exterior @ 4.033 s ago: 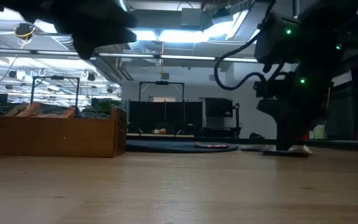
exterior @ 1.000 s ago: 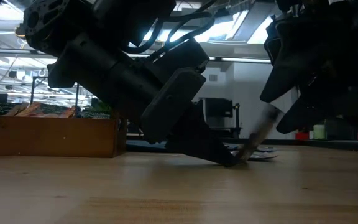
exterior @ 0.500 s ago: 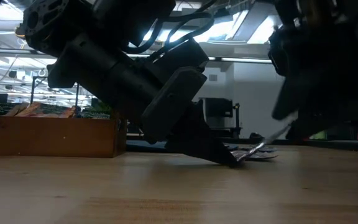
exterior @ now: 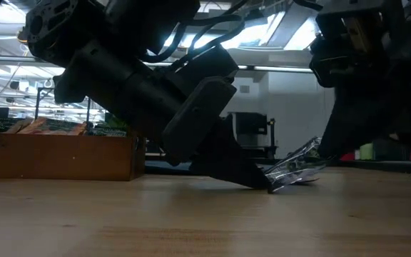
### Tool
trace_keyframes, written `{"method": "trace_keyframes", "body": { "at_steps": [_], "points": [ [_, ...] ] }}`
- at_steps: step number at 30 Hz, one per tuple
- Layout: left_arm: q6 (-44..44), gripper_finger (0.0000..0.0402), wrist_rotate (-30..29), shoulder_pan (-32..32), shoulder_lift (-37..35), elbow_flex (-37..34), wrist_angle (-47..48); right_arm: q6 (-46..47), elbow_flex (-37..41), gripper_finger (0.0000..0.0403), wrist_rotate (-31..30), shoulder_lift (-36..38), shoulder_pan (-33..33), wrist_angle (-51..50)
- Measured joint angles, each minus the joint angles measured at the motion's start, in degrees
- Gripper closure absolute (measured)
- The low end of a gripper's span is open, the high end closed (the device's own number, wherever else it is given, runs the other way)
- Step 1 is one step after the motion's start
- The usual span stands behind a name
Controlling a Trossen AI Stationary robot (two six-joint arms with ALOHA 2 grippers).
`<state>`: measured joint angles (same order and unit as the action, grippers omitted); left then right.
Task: Pick & Place Tea
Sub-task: Put the purple tea bag into the right section of the wooden organizer
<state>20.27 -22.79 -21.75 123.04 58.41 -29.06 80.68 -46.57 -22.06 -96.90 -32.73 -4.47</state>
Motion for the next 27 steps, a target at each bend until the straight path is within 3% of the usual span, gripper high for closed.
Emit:
{"method": "trace_keyframes", "body": {
  "at_steps": [8, 16, 27],
  "points": [
    [-3.89, 0.0381, 1.86, -0.86, -2.09, -0.17, 1.81, -4.09, 0.0, 0.0397, 1.52, 0.0, -0.31, -1.77],
    [-2.84, 0.0311, 8.29, -2.31, -7.0, -0.2, 4.94, -12.01, 0.0, 0.0399, 2.11, 0.0, -1.2, -1.5],
    [1.46, 0.0227, 5.94, -1.36, -15.7, -0.04, 8.99, -23.27, -0.02, 0.04, -0.37, 0.0, -1.2, 6.19]
  ]
}}
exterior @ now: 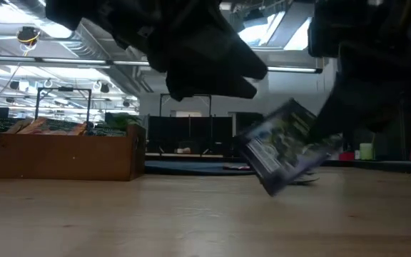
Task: Pick & Place Tea
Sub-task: Put the purple tea bag into the right section of the wooden organizer
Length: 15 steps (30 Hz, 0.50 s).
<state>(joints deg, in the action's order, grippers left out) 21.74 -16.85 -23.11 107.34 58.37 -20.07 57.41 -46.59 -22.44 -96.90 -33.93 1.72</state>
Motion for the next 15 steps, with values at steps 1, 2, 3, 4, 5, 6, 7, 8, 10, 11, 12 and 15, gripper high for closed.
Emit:
{"method": "trace_keyframes", "body": {
  "at_steps": [1, 2, 3, 4, 5, 6, 7, 8, 10, 11, 12, 15],
  "points": [
    [0.63, 0.0223, 0.01, 0.25, -0.31, 0.0, 0.75, -1.21, 0.0, 0.04, -0.45, 0.0, 0.0, 1.03],
    [1.35, 0.0219, 0.07, 0.53, -0.56, 0.0, 1.54, -2.47, 0.0, 0.04, -0.87, 0.0, 0.0, 1.92],
    [1.99, 0.0216, 0.28, 0.83, -0.68, 0.0, 2.29, -3.83, 0.0, 0.04, -1.11, 0.0, 0.0, 2.9],
    [2.62, 0.0213, 0.54, 1.15, -0.69, 0.0, 3.02, -5.28, 0.0, 0.04, -1.16, 0.0, 0.0, 4.09],
    [3.17, 0.021, 0.56, 1.41, -0.69, 0.0, 3.86, -6.86, 0.0, 0.04, -1.16, 0.0, 0.01, 5.15],
    [3.49, 0.0209, 0.65, 1.64, -0.69, 0.0, 4.49, -8.23, 0.0, 0.04, -1.17, 0.0, 0.02, 5.94],
    [3.65, 0.0207, 0.69, 1.88, -0.69, 0.0, 4.81, -9.45, 0.0, 0.04, -1.17, 0.0, 0.02, 6.75],
    [3.65, 0.0206, 0.69, 2.04, -0.69, 0.0, 4.93, -10.51, 0.0, 0.04, -1.16, 0.0, 0.02, 7.42],
    [3.65, 0.0206, 0.9, 2.27, -0.69, 0.02, 5.32, -12.66, -0.02, 0.04, -1.13, 0.0, 0.02, 8.47],
    [3.64, 0.0206, 1.72, 2.28, -0.69, 0.02, 5.35, -12.99, -0.1, 0.04, -1.24, 0.0, 0.02, 8.4],
    [3.55, 0.0206, 2.43, 2.31, -0.69, 0.02, 5.33, -13.4, -0.22, 0.04, -1.63, 0.0, 0.02, 8.18],
    [3.18, 0.0205, 5.37, 2.27, -0.71, 0.04, 5.66, -15.54, -0.72, 0.04, -3.04, 0.0, 0.02, 8.35]
  ]
}}
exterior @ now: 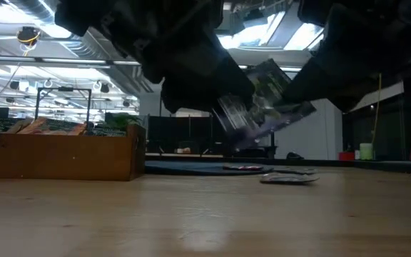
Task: Pick & Place Tea
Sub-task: Put the purple tea bag into the right section of the wooden organizer
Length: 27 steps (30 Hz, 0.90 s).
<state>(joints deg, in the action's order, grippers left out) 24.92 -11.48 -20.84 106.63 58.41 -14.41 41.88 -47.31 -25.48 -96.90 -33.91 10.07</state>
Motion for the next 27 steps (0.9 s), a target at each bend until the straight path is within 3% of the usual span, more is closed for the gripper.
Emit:
{"method": "trace_keyframes", "body": {
  "at_steps": [7, 16, 27],
  "points": [
    [0.47, 0.0235, 3.92, -0.11, 0.0, 0.02, 3.75, -3.74, -1.52, 0.04, -0.36, 0.0, 0.0, -0.12],
    [0.04, 0.0387, 4.13, -0.35, -0.04, 0.04, 2.91, -2.88, -1.58, 0.0357, -0.48, 0.0, 0.52, 0.18],
    [-1.67, 0.0397, -2.23, -2.67, -0.09, 0.04, 0.05, -3.34, -1.62, 0.0342, 1.17, 0.0, 2.64, 4.4]
  ]
}}
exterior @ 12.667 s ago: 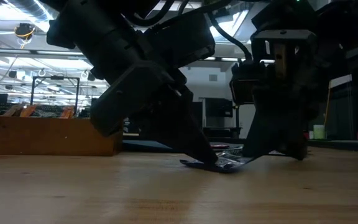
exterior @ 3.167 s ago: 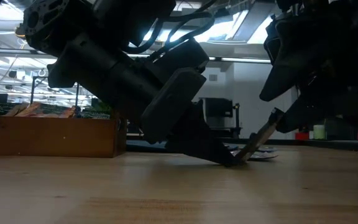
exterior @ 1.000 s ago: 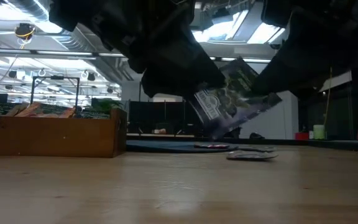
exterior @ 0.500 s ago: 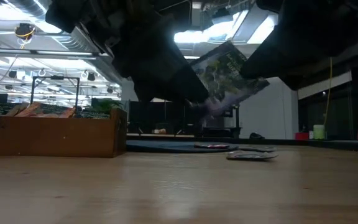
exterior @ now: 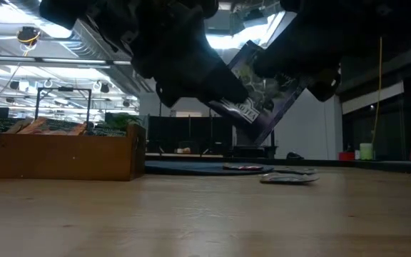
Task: Pick & Place Tea
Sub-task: Put the purple tea bag into the right section of the wooden organizer
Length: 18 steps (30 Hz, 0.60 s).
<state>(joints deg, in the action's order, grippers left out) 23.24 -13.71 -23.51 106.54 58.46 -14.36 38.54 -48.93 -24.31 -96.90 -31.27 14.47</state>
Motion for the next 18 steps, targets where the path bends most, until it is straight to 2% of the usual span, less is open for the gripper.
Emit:
{"method": "trace_keyframes", "body": {
  "at_steps": [5, 11, 14, 18],
  "points": [
    [0.01, 0.0398, -3.67, -0.45, 0.0, 0.01, 1.15, 0.01, 0.0, 0.0345, 1.27, 0.09, -0.04, -0.17],
    [3.55, 0.0398, -10.61, -3.54, -3.87, -6.68, -1.42, 0.27, 0.13, 0.0337, -4.4, 0.22, -3.07, -0.22],
    [3.75, 0.0398, -13.58, -5.18, -8.05, -12.99, -11.42, 1.7, 0.14, 0.0334, -9.05, 0.22, -4.25, -0.38],
    [-0.03, 0.0398, -15.02, -6.19, -11.48, -21.88, -32.75, 1.66, 0.17, 0.0334, -11.89, 0.22, -4.78, 2.97]
  ]
}}
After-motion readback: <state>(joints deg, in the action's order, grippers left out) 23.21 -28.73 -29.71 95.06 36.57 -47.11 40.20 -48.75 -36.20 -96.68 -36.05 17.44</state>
